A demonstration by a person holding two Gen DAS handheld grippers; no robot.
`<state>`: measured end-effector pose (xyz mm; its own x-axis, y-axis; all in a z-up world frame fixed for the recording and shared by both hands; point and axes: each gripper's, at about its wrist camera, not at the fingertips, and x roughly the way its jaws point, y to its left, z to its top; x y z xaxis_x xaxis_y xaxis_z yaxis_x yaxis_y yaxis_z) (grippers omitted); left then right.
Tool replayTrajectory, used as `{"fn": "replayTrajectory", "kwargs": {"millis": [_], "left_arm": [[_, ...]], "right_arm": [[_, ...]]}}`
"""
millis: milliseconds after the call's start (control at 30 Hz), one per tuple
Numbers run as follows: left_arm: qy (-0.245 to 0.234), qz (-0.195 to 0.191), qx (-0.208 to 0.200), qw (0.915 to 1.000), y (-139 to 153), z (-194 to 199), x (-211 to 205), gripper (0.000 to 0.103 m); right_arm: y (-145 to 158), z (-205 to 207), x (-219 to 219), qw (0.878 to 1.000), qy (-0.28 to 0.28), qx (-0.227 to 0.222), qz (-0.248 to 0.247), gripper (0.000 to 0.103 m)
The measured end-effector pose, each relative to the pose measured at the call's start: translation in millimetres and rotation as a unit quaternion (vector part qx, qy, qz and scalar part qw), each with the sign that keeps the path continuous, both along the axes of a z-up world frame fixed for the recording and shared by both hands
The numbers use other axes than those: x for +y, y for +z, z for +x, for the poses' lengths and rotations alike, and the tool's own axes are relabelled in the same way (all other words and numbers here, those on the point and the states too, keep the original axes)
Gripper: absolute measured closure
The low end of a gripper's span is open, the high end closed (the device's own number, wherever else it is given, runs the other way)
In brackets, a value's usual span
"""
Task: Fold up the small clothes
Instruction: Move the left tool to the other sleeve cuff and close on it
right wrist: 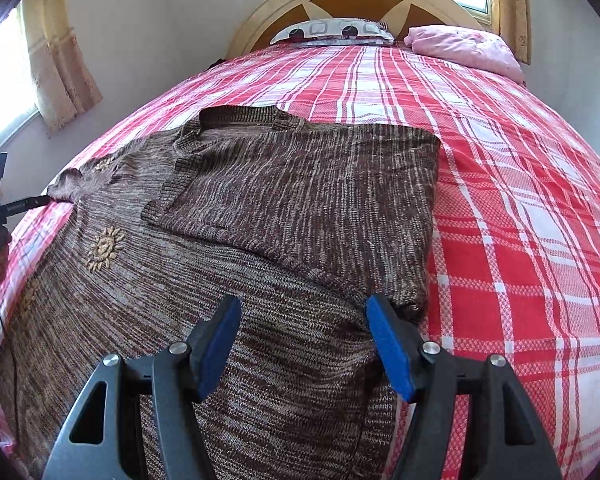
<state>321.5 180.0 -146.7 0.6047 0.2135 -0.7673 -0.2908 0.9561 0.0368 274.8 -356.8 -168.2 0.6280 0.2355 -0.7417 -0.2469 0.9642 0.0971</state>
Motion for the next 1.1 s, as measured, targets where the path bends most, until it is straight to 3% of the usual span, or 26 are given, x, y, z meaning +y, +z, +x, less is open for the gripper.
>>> {"fn": "replayTrajectory", "kwargs": {"millis": [133, 267, 433, 633, 800, 867, 967, 1067, 1100], "left_arm": [[0.037, -0.046, -0.013, 0.9981, -6, 1, 27, 0.004], [0.058, -0.117, -0.021, 0.9912, -13, 13, 46, 0.004], [0.073, -0.173, -0.036, 0.9814, -18, 27, 55, 0.004], [0.087, -0.223, -0.064, 0.9687, -20, 37, 68, 0.004], [0.105, -0.235, -0.082, 0.9628, -21, 48, 78, 0.007], [0.107, -0.23, -0.083, 0.9638, -22, 51, 79, 0.015], [0.12, -0.217, -0.088, 0.9647, -26, 53, 81, 0.036], [0.124, -0.209, -0.085, 0.9661, -25, 54, 83, 0.067], [0.121, -0.214, -0.083, 0.9658, -26, 55, 85, 0.095]], "right_arm": [[0, -2, 4, 1.0, 0.0, -0.005, -0.013, 0.036], [0, -4, 3, 1.0, -0.002, -0.011, -0.013, 0.036], [-1, -4, 7, 1.0, -0.003, -0.014, -0.024, 0.036], [-2, -5, 10, 0.999, -0.004, -0.018, -0.032, 0.036], [-2, -5, 10, 0.999, -0.004, -0.018, -0.033, 0.036], [-2, -5, 10, 0.999, -0.004, -0.018, -0.034, 0.036], [-2, -5, 11, 0.999, -0.004, -0.019, -0.036, 0.036], [-2, -5, 11, 0.999, -0.004, -0.02, -0.037, 0.036], [-2, -5, 11, 0.999, -0.004, -0.02, -0.037, 0.036]]}}
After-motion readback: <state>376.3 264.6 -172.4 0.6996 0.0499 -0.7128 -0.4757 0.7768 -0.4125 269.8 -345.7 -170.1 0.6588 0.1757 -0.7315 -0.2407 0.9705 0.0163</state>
